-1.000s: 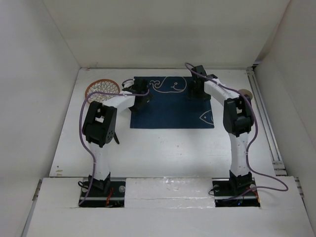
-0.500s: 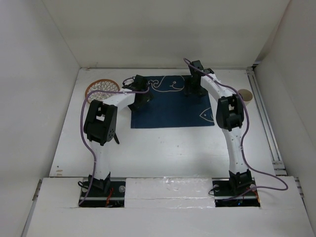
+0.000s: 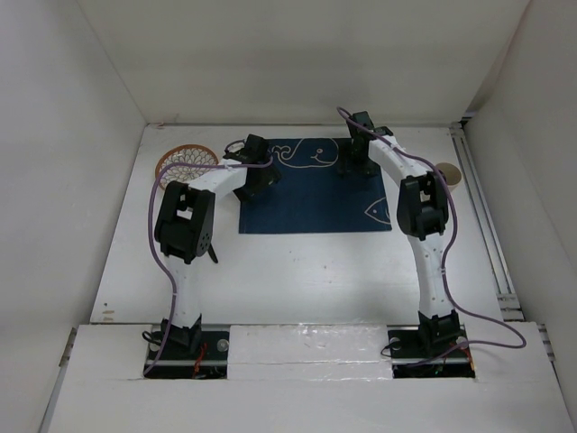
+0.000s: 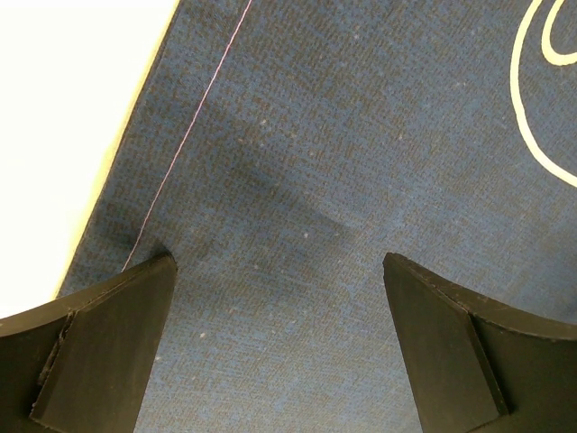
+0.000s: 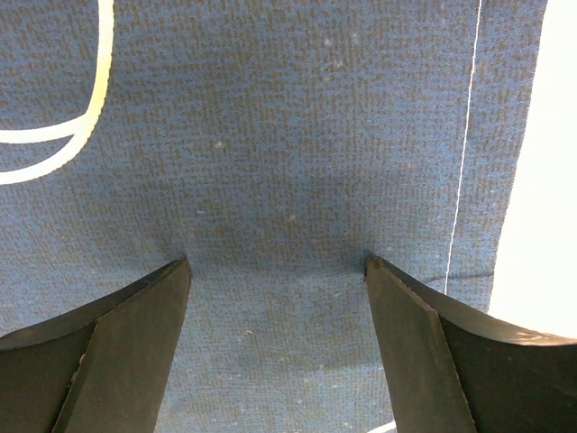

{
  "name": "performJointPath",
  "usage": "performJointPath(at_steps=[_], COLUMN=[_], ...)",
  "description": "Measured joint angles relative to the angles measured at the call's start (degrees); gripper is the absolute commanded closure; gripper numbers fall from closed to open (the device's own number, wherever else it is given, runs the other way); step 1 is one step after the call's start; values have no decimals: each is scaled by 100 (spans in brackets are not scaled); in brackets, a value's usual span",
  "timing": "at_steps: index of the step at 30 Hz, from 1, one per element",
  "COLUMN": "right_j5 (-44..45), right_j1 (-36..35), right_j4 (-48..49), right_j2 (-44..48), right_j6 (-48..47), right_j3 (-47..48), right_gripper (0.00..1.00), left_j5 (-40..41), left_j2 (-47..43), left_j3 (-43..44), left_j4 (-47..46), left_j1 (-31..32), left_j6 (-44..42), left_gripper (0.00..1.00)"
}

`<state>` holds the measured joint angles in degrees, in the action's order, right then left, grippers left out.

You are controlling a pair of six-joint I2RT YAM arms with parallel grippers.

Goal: Set the dinner table for one person

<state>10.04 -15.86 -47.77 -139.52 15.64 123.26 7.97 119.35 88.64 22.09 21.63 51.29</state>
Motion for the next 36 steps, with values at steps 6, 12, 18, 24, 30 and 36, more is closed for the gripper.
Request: performJointPath(at_steps=[6, 12, 18, 24, 30, 36], right_j5=[0, -7, -151, 568, 553, -214], right_j1=[0, 15, 52, -592, -2048, -2280], right_j4=[0, 13, 540, 1687, 2616, 3185], right_j2=[0, 46, 1113, 4000, 6570, 8207], right_j6=[-2, -55, -195, -409, -479, -404], right_j3=[2, -24, -1099, -2732, -3418, -5292], right_gripper=[16, 16, 14, 0, 0, 0], left_j5=[-46, -76, 42, 828, 743, 361], left_j2=[-37, -72, -70, -667, -2194, -2146], left_j3=[-22, 11, 1051, 1867, 1436, 1163], left_j4=[0, 129, 922, 1296, 1032, 909], left_j1=[-11, -26, -26, -90, -1639, -3976], left_j6=[2, 7, -17, -179, -422, -695], left_gripper=[0, 0, 0, 0, 0, 0])
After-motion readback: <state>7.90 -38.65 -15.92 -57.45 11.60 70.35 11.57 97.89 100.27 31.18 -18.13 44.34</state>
